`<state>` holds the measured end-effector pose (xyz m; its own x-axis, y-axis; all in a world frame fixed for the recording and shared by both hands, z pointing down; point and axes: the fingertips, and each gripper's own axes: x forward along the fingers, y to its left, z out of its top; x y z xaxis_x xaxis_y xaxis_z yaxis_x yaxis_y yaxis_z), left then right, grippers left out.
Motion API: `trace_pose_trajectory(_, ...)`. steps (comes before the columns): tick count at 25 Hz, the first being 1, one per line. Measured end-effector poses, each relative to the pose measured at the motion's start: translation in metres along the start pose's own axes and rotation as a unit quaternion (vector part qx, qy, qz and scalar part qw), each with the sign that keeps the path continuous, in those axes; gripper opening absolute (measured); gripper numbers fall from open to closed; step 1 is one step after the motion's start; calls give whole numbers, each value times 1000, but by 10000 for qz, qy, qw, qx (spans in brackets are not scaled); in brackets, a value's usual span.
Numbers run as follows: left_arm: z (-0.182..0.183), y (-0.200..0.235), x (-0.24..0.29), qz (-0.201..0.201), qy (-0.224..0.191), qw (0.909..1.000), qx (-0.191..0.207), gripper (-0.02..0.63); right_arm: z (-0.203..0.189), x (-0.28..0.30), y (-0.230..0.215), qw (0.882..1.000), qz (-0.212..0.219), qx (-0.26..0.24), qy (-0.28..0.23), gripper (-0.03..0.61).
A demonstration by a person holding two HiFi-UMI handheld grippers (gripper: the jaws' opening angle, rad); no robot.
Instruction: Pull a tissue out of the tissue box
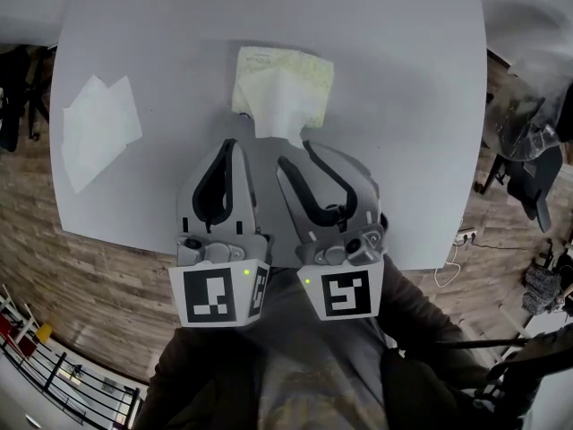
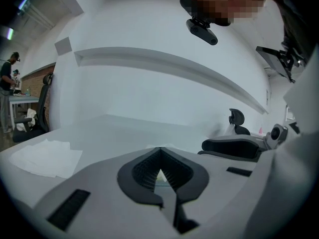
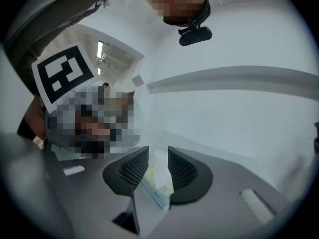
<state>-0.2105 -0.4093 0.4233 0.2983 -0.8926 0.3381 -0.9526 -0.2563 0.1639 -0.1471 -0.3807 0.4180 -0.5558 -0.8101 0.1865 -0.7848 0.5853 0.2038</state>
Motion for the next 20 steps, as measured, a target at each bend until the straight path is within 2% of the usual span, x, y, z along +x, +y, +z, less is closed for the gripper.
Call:
trace_pose_trajectory(6,-3,10,7,123,101,9999,-23,-3,-20,21,2,9986,-54,-379,354,91)
trace_pose_trajectory(12,-8,18,12,196,178,9996,-82,-3,-39,33,-5,9949,-304,-546,788,91)
trace_pose_trajectory(13,-10,18,13,193,185,9996,-96,-3,-41,34,-7,9946,-328,-545,815,86)
trace_pose_trajectory(15,-10,18,14,182,190,9996,-109,-3,-41,35,-8,9947,-317,-529,827,8)
trace_pose_trajectory(20,2,19,11,188,113,9997,-82,-3,-25,30,-14,9962,-307,-449,678,3)
